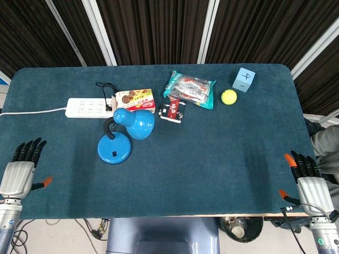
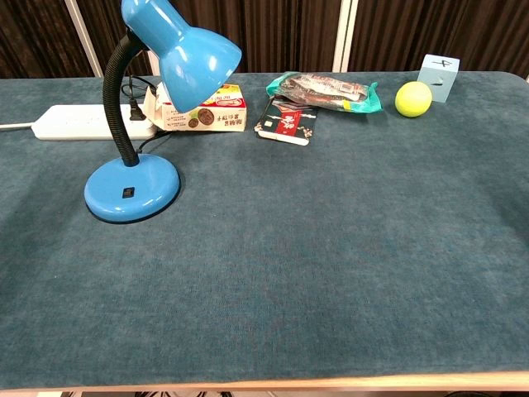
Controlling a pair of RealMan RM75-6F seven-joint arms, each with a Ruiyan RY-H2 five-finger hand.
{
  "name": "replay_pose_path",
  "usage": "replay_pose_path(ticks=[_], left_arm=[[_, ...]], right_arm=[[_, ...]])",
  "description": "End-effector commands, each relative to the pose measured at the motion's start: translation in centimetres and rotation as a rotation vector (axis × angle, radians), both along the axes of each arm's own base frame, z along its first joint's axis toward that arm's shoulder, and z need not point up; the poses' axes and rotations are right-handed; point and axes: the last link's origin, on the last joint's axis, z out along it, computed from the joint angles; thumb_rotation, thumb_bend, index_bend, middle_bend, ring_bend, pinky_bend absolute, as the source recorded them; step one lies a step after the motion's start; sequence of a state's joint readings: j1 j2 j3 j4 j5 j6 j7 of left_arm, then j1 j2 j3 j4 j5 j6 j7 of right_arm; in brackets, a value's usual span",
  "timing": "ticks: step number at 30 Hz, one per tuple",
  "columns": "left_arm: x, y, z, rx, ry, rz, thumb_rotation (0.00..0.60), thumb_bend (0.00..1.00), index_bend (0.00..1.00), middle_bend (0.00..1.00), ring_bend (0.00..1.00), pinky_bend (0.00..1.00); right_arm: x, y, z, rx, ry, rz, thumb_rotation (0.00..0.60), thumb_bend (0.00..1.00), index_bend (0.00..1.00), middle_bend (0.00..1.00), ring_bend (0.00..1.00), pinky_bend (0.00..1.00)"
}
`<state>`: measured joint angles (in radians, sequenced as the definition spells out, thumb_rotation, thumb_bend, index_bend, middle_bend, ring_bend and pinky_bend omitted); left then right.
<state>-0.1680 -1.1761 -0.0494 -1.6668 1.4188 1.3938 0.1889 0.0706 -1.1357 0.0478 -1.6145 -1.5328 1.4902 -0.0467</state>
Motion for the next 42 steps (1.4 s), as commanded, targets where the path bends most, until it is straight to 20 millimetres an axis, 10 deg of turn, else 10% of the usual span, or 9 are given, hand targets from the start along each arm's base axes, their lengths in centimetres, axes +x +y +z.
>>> replay_pose_path(ticks=[1,24,32,42], left_arm=[[0.0,0.0,0.0,0.0,0.001,0.001,0.6,0.13,0.0,0.0,0.0,0.04],[0.4,-0.2,-0.5,-0.04,0.03,-0.014,0.6,0.13,0.0,0.01,0.02,0.11],[3.2,0.9,-3.0,-0.172,0.1,-0.058,0.6,0.27,0.0,0.74,0.71,0.78],[7.3,2.1,-9.5,-0.413,0.16,-0.001,0.6,0.42,0.0,0.84,0.8,0.85]], right_arm=[[0.0,0.0,0.0,0.001,-0.001,-0.001,0.6,0.24,0.0,0.0,0.0,0.0],[0.1,-0.1,-0.1,0.004,-0.002,0.003,0.6,0.24,0.0,0.0,0.0,0.0],[0.2,0.0,-0.2,0.005,-0.007,0.004,0.6,0.23,0.0,0.0,0.0,0.0],[0.2,-0.1,-0.3,0.009,-0.014,0.0,0.6,0.24,0.0,0.0,0.0,0.0]])
